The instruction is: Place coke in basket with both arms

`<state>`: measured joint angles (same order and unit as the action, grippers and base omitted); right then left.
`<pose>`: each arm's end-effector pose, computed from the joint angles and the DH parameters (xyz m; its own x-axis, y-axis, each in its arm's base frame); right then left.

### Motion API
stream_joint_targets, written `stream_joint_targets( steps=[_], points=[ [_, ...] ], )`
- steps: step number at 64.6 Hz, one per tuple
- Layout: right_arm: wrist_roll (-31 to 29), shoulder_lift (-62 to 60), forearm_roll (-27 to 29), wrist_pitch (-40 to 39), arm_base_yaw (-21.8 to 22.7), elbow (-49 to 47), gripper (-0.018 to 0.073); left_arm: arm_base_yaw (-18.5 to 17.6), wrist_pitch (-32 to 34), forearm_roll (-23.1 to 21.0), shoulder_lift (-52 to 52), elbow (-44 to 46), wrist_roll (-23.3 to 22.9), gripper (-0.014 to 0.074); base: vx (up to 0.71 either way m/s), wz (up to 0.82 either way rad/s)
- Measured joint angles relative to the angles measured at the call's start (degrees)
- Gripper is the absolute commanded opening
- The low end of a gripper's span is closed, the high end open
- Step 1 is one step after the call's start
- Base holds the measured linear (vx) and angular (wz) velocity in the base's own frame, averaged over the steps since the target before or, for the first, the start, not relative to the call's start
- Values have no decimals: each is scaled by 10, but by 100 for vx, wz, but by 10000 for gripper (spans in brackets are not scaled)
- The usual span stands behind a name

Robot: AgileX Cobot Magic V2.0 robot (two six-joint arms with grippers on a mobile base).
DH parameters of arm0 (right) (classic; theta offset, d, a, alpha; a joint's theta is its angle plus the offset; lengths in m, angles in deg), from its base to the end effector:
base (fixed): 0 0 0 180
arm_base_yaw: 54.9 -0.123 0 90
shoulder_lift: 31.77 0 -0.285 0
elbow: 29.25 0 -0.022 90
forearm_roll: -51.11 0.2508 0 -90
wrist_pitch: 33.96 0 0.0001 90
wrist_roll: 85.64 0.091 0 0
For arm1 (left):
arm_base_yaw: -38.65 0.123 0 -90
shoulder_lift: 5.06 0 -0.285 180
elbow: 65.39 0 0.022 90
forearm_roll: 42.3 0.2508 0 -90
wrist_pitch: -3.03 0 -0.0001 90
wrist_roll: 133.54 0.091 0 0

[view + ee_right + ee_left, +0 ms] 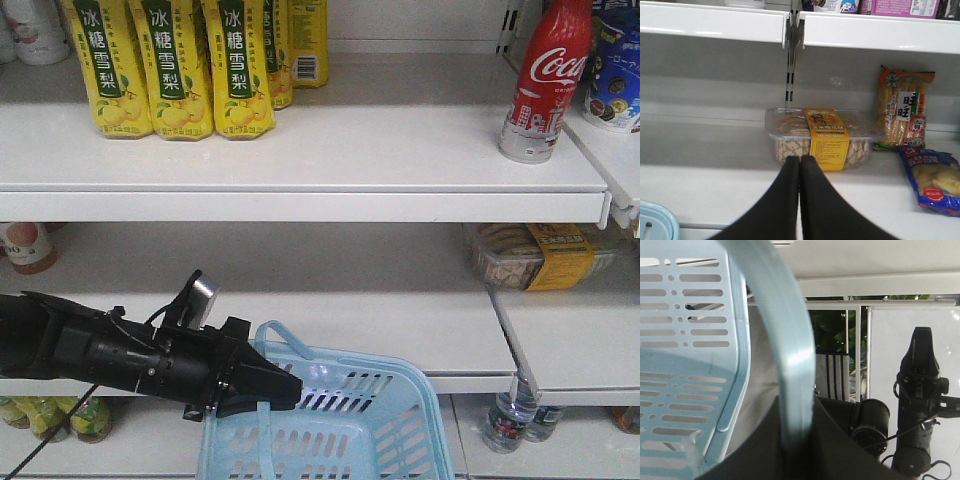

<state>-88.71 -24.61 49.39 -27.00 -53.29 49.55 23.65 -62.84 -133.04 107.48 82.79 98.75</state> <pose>0.0567 -0.0019 0.1934 -0.0533 -0.0818 -0.9952 0.0274 0.9961 -0.0834 0.2642 -0.1568 0.1657 -1.0000 -0.0015 -0.0054 0.0046 0.3254 -0.9456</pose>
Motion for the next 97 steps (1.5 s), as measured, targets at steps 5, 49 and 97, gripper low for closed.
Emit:
stream_joint_targets(
  steps=[5,49,97],
  points=[
    [0,0,0,0,0,0,-10,0,0,0,0,0,0,-6,2,0],
    [0,0,0,0,0,0,-10,0,0,0,0,0,0,-6,2,0],
    [0,0,0,0,0,0,-10,0,-4,0,0,0,-2,-6,2,0]
  ],
)
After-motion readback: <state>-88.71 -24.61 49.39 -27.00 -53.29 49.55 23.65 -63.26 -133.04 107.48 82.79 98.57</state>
